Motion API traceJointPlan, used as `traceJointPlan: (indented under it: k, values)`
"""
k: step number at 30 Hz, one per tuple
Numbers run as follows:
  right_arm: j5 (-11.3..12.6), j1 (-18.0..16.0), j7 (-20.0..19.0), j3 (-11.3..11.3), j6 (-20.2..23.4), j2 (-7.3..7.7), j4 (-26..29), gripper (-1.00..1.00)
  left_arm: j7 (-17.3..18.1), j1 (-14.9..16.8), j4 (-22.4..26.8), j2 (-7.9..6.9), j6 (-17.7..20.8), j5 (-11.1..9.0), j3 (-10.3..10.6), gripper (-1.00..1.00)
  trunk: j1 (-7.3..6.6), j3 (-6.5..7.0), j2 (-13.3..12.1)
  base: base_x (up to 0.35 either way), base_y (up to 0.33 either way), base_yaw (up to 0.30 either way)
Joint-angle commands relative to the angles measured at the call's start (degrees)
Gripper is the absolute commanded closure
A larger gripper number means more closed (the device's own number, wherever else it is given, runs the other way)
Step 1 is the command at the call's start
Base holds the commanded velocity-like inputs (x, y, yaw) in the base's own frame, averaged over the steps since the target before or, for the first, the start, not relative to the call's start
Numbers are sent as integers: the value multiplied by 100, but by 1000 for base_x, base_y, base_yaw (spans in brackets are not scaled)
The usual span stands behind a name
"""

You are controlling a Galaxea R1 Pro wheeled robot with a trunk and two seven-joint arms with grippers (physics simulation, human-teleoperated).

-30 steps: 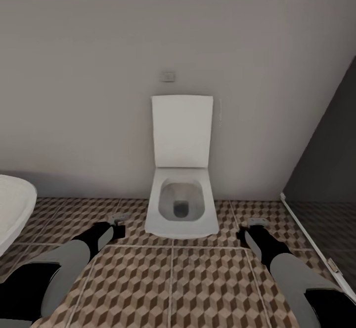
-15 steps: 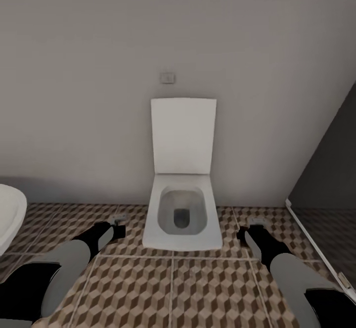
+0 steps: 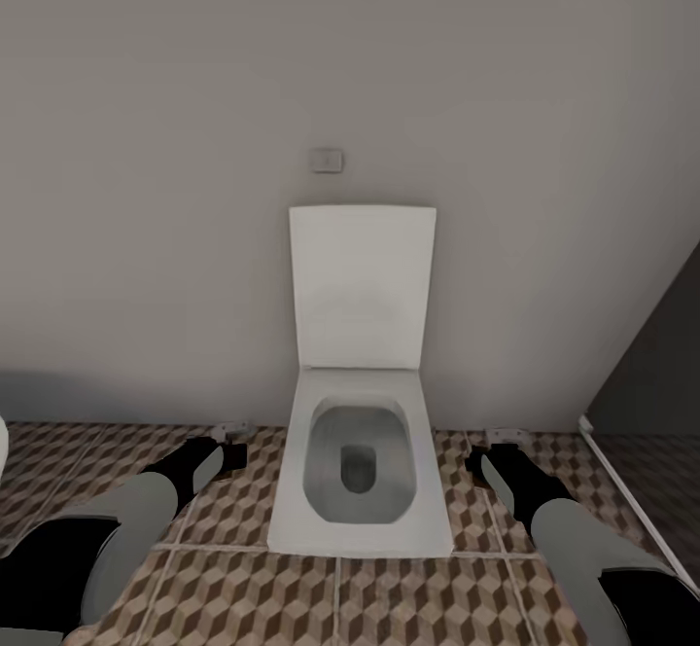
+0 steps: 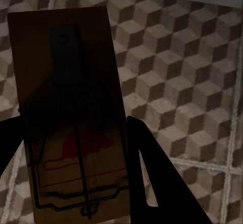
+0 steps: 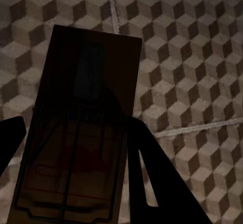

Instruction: Take the four mousetraps from the cabinet in the bathroom and place them on the bathroom floor. Make sure all four end up on the same floor surface, and ensure that at least two of them are either under or directly next to the same bathroom sink.

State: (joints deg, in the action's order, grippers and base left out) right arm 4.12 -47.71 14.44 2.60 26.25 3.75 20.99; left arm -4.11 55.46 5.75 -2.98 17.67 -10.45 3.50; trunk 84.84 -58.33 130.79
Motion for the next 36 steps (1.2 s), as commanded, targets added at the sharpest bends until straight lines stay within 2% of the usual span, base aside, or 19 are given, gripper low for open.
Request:
traceJointPlan:
  k: [1, 11, 36]
  values:
    - [45, -1, 41, 30, 29, 3, 10, 100, -12, 0, 14, -1, 35, -54, 36, 100, 2, -5, 2, 321, 0, 0]
    - [45, -1, 37, 30, 29, 3, 10, 100, -18, 0, 14, -1, 35, -54, 36, 100, 2, -5, 2, 271, 0, 0]
    - [45, -1, 31, 30, 37, 3, 4, 100, -19, 0, 14, -1, 35, -54, 36, 100, 2, -5, 2, 11, 0, 0]
